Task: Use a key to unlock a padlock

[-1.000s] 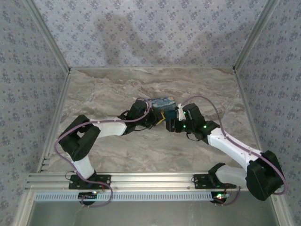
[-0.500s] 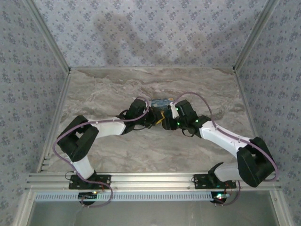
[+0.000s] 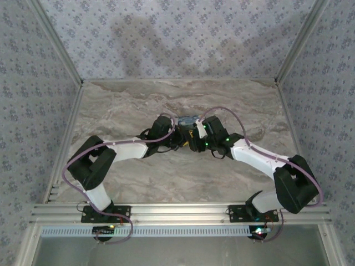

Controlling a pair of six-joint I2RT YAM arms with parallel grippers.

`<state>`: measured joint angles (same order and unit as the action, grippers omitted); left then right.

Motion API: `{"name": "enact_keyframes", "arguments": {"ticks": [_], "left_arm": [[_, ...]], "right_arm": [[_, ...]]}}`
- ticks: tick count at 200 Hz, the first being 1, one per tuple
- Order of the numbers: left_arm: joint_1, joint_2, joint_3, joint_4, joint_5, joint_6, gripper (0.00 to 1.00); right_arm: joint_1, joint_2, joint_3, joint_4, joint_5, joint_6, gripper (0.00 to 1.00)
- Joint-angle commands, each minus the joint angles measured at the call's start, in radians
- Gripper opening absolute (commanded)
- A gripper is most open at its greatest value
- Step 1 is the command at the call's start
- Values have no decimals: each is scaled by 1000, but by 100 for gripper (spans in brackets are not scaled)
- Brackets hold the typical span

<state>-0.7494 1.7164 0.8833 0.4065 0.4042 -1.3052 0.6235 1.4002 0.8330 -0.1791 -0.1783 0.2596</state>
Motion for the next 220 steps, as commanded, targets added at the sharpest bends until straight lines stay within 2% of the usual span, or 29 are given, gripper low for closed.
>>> {"name": "enact_keyframes", "arguments": {"ticks": [1, 14, 23, 85, 93, 122, 130, 178, 220], "left_arm": [[2, -34, 30, 13, 30, 20, 0], [2, -34, 28, 12, 29, 21, 0], [3, -35, 26, 12, 28, 21, 0], [3, -41, -1, 13, 22, 24, 1], [3, -41, -10, 13, 20, 27, 1], [2, -38, -44, 5, 3, 44, 1], [0, -36, -51, -5, -7, 52, 1], [-4, -15, -89, -7, -22, 67, 2], [-9, -4, -92, -17, -24, 72, 2]], "right_arm": [[2, 17, 38, -8, 21, -17, 23], [1, 22, 40, -12, 8, -23, 6], [1, 23, 38, -10, 3, -23, 0], [5, 21, 0, 21, -10, -1, 0], [8, 20, -9, 25, -15, 3, 4], [13, 10, -47, 45, -21, 28, 27], [13, 4, -58, 48, -23, 34, 30], [10, -58, -127, 69, -20, 75, 33], [10, -45, -149, 92, -24, 84, 35]]}}
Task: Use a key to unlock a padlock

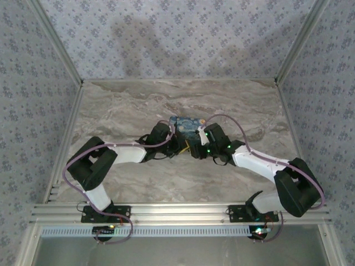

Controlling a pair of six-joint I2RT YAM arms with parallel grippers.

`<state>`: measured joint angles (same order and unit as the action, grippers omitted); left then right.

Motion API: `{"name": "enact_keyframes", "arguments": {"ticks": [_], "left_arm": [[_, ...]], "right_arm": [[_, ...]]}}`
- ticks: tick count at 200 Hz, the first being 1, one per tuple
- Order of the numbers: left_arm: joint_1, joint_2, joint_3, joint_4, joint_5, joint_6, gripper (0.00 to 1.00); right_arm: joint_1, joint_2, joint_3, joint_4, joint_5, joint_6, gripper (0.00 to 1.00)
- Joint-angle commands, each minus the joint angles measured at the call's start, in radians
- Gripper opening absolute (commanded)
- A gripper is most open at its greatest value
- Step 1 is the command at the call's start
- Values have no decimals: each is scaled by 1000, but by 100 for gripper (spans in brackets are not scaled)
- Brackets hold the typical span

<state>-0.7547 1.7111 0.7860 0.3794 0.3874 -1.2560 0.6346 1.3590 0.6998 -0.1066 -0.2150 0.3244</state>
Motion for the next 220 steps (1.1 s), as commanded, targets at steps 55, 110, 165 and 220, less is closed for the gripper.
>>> {"name": "enact_keyframes", "arguments": {"ticks": [55, 110, 165, 220], "left_arm": [[-4, 5, 7, 9, -4, 21, 2], [-5, 4, 12, 8, -1, 18, 2], [-3, 5, 16, 12, 4, 14, 2], [-4, 5, 28, 2, 9, 17, 2]], "right_arm": [[39, 51, -8, 58, 46, 3, 43], [73, 124, 47, 61, 79, -22, 43], [86, 182, 104, 46, 91, -51, 42], [93, 219, 137, 37, 95, -71, 27]]}}
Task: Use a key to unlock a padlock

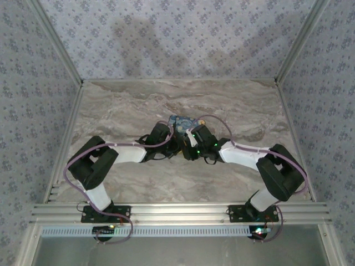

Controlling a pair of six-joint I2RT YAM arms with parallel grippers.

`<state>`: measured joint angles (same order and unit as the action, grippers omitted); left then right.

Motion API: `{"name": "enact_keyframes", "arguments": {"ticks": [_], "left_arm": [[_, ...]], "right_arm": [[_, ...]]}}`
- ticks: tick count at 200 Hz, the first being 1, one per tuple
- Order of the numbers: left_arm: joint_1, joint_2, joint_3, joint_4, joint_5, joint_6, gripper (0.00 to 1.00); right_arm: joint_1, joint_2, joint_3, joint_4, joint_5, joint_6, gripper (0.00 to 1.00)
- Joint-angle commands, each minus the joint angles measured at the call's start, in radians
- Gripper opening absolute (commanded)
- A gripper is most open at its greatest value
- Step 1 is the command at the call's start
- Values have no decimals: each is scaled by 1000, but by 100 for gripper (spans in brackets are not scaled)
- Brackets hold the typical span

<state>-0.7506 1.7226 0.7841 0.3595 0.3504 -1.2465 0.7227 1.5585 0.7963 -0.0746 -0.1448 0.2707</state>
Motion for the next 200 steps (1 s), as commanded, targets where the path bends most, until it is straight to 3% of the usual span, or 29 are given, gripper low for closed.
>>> {"name": "enact_keyframes", "arguments": {"ticks": [1, 21, 61, 92, 161, 200], "left_arm": [[-8, -6, 30, 21, 46, 7, 2], [-8, -6, 36, 17, 47, 8, 2], [-7, -6, 38, -1, 41, 15, 9], [-3, -24, 31, -42, 21, 25, 29], [37, -169, -24, -164, -49, 86, 35], [103, -277, -27, -282, -105, 162, 39]], "right_arm": [[4, 20, 41, 5, 25, -17, 27], [6, 22, 37, 9, 25, -25, 13], [0, 17, 18, 21, 25, -46, 0], [-13, 14, -4, 42, -5, -54, 0], [-41, 0, -25, 35, -57, -117, 0], [-48, -4, -14, -16, -71, -170, 0]]}}
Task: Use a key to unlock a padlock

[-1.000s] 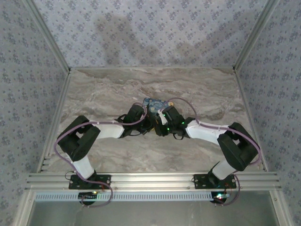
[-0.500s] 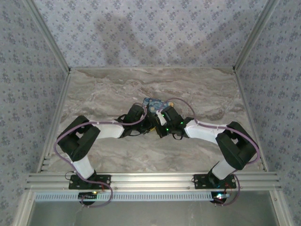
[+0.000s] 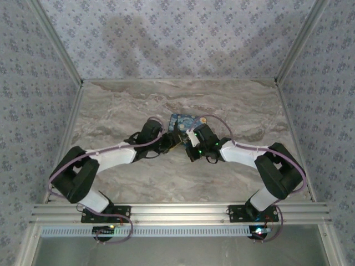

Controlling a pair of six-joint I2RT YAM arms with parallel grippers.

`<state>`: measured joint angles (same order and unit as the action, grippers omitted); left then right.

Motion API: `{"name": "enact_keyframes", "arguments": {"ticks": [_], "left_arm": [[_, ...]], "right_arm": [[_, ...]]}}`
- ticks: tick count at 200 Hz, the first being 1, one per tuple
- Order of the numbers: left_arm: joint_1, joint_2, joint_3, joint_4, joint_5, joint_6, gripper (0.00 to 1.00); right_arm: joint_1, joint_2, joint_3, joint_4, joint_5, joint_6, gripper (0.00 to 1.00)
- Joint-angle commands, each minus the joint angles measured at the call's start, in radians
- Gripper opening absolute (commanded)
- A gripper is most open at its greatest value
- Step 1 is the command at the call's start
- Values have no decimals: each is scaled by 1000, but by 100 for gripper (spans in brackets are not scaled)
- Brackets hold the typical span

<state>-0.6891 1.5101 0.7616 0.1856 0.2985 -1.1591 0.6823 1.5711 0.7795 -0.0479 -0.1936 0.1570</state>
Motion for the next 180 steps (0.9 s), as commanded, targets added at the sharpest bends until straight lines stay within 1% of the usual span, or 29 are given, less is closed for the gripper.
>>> {"name": "enact_keyframes", "arguments": {"ticks": [1, 19, 40, 102, 143, 180], "left_arm": [[43, -66, -4, -110, -54, 76, 39], [84, -90, 11, -151, -63, 113, 41], [118, -84, 52, -199, -69, 162, 41], [173, 24, 158, -210, -66, 215, 43], [181, 115, 246, -239, -51, 254, 43], [181, 175, 278, -249, -47, 267, 43]], "right_arm": [[-7, -17, 3, -44, -24, -58, 0], [-1, -13, 20, -77, -42, -91, 0], [3, 5, 39, -102, -45, -107, 0], [36, 47, 84, -152, -17, -154, 0], [50, 60, 104, -179, 22, -181, 0], [59, 63, 111, -185, 52, -205, 0]]}}
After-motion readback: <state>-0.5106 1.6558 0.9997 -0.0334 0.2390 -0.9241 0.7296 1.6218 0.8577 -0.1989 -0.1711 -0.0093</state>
